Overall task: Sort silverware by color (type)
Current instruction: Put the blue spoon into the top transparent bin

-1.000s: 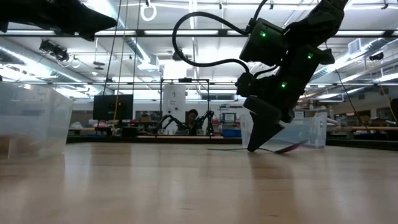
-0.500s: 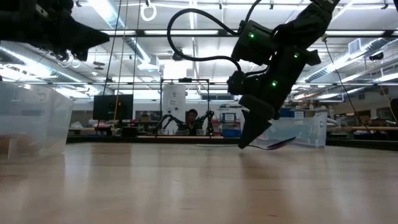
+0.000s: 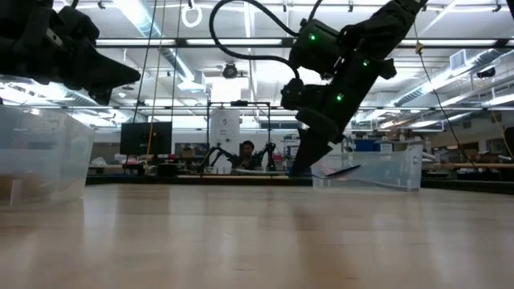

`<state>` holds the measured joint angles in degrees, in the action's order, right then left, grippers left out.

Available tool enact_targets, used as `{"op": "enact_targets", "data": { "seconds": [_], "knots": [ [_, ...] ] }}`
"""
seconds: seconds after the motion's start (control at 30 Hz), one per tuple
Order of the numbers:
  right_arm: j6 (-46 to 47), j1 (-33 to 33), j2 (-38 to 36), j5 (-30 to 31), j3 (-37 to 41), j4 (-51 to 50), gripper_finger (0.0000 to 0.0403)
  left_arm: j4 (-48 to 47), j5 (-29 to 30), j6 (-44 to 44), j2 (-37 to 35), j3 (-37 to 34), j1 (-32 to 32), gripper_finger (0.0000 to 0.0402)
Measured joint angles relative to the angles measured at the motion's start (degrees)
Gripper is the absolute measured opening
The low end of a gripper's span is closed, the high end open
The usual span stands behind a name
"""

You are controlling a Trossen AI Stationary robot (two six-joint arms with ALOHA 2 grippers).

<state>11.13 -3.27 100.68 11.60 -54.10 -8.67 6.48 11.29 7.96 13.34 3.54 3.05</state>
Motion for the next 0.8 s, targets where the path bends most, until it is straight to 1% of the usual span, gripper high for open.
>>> {"op": "enact_targets", "data": {
  "seconds": [0.2,0.47,0.8],
  "knots": [
    [-2.3,-0.6,0.0,-1.4,-3.2,-1.8,0.0017,-0.7,0.3,0.9,0.0,-0.3,0.1,0.0034],
    [-4.2,-0.7,-0.1,-1.4,-7.6,-7.4,0.0018,-2.2,0.4,2.3,0.1,-0.3,0.2,0.0033],
    [-7.2,-0.7,-0.1,-1.0,-12.2,-13.5,0.0019,-2.4,0.4,2.0,0.1,-0.3,0.2,0.0033]
  ]
}}
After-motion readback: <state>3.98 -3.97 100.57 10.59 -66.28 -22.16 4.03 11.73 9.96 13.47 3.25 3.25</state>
